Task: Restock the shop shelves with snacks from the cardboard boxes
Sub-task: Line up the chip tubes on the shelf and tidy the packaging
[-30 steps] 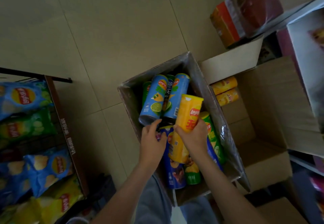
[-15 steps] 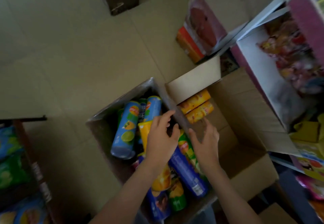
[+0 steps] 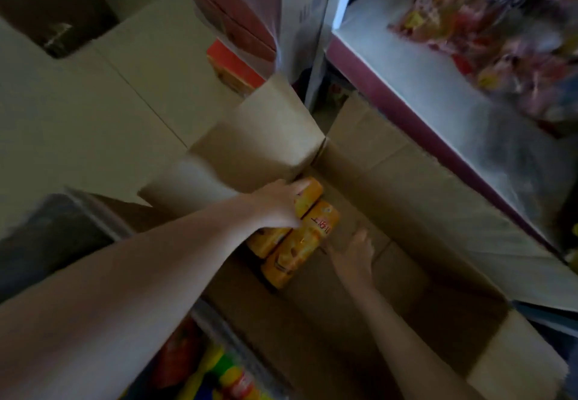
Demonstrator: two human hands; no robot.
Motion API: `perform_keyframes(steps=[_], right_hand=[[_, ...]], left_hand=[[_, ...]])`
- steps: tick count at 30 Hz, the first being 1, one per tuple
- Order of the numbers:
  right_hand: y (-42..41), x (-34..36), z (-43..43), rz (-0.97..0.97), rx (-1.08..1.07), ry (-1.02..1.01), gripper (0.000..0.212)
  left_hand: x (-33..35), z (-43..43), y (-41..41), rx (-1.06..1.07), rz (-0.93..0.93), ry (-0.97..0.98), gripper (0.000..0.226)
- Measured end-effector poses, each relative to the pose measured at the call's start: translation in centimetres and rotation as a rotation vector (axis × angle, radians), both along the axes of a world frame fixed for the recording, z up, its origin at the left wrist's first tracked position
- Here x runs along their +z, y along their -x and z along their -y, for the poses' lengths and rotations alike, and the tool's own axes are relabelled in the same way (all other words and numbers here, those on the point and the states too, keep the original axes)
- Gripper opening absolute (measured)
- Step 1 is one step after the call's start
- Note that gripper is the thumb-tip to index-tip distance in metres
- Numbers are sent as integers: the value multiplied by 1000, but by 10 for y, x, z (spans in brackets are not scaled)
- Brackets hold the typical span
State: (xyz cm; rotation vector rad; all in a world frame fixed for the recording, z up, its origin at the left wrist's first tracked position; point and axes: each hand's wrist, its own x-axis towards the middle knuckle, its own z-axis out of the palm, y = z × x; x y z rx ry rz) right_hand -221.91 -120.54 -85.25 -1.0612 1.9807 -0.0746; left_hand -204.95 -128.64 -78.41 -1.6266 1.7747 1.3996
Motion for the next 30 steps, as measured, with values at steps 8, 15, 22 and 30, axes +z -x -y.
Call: perform_keyframes(steps=[8, 15, 22, 30], right_hand=[[-46, -82, 2, 275, -336, -96, 120], [2, -68, 1, 169, -390, -20, 118], [53, -57, -9, 125, -273, -20, 116], [57, -8, -21, 154, -311, -30, 122]], left_hand=[[-69, -11, 10, -192, 132, -117, 116], [-92, -12, 32, -199, 252, -103, 110], [-123, -25, 56, -100, 259, 3, 99], [-72, -36, 64, -45, 278, -52, 95]])
